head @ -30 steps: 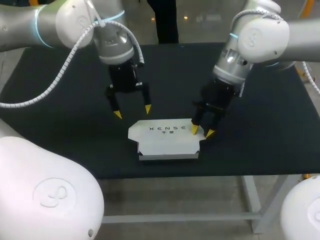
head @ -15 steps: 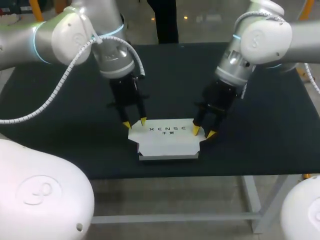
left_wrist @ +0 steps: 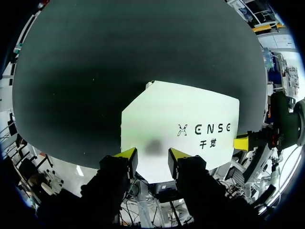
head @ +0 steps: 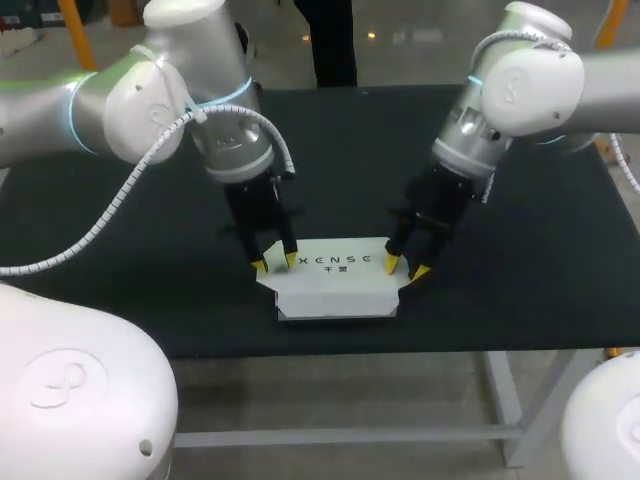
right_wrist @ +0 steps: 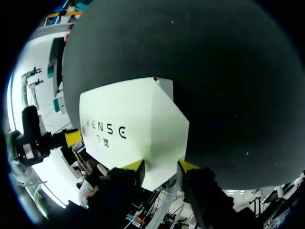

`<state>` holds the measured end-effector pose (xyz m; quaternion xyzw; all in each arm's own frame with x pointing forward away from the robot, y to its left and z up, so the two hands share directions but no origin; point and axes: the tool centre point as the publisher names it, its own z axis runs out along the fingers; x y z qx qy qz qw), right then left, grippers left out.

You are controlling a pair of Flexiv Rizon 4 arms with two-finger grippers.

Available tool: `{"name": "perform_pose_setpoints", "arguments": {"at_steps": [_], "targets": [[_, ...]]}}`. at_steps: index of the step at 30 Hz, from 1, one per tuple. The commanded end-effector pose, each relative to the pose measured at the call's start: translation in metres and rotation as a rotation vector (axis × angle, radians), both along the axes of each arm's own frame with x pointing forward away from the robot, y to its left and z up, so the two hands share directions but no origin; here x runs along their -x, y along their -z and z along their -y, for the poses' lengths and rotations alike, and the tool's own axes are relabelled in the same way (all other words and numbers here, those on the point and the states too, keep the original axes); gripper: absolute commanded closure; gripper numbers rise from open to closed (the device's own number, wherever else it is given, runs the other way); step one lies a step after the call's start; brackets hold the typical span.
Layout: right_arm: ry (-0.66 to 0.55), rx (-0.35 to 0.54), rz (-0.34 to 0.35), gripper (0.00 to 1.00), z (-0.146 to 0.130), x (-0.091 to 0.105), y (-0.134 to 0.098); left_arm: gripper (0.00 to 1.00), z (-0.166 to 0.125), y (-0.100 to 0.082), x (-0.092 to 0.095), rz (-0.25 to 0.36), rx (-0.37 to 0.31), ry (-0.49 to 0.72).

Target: Assemble the packaging by folding the flat box into shape, placing the metal phone stand inside, and closing the box properly

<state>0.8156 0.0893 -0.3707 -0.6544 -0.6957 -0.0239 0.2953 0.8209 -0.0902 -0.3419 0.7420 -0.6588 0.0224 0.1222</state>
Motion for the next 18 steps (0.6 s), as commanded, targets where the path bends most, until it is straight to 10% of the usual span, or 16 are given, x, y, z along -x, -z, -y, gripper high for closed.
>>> {"name": "perform_pose_setpoints", "arguments": {"at_steps": [1, 18], "targets": [[0.005, -0.007, 0.004, 0.52, 0.001, 0.002, 0.002, 0.54, -0.002, 0.005, 0.008, 0.028, 0.001, -0.016], [0.047, -0.027, 0.033, 0.51, -0.002, 0.004, 0.007, 0.52, -0.001, 0.017, 0.01, 0.062, -0.006, -0.044]]}}
